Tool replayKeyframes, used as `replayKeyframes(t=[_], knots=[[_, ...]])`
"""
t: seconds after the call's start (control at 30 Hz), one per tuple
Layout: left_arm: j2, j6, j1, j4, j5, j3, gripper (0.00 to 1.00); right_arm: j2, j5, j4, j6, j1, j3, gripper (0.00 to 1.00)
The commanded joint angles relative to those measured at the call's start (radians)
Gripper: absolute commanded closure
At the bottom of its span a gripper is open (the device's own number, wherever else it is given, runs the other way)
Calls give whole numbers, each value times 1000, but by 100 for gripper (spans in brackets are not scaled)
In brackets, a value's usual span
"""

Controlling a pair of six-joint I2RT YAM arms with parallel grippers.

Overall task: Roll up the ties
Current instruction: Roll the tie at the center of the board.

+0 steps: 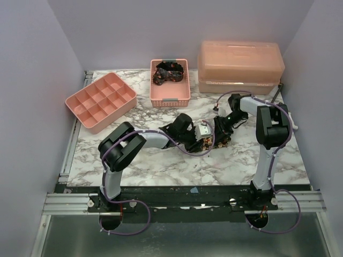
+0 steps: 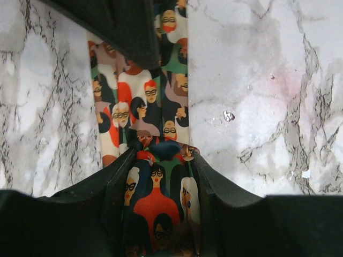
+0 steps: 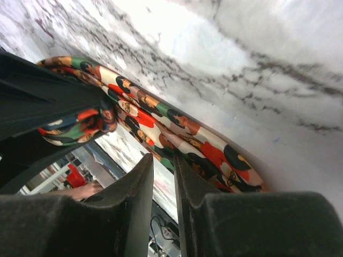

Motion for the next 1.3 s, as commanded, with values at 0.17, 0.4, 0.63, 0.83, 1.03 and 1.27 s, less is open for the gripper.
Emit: replayKeyframes(t=[0.17,0.4,0.63,0.83,1.03,1.27], knots=[[-50,12,3,-279,-201,-18,67,20,310,133,-84,5,-124,75],[59,75,-5,-357,-183,12,60,-31,132,59,-90,5,-37,67],[71,68,-5,-373,-164,13,59,-75,-340,14,53,22,-11,48],[76,52,-6,-370,-154,20,59,-80,-418,184,199,88,-112,48],[75,56,-6,-366,-159,17,59,-91,-441,338,342,133,-165,42],[82,47,-5,-363,-155,11,59,-102,-348,484,435,182,-254,52]])
